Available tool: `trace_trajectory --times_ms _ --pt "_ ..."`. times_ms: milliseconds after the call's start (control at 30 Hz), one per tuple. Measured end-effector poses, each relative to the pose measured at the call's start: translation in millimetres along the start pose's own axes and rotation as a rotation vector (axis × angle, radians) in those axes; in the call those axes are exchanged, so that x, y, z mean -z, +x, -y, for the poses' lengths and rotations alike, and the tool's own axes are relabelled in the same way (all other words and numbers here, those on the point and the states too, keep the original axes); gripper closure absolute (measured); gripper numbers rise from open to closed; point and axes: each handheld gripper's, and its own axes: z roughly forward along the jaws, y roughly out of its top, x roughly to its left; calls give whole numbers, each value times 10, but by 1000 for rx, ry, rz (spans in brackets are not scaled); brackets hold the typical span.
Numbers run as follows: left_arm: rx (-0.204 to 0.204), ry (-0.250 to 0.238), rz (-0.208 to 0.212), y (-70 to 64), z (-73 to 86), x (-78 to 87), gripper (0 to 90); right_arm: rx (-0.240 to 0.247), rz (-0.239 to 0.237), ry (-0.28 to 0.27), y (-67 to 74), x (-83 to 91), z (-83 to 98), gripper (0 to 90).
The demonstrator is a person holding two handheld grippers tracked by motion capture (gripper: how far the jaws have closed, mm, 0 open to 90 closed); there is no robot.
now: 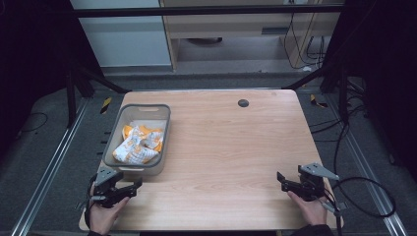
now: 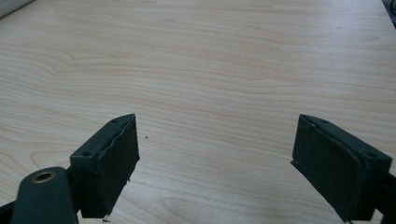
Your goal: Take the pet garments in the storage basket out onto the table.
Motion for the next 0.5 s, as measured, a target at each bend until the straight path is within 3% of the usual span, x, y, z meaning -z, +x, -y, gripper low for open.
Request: trace_trajectory --times_ms 200,500 --pt "-21 -41 -16 -15 -25 57 218 16 -9 -6 38 19 3 135" --pt "2 -68 -5 -5 -68 127 230 35 2 5 37 9 8 128"
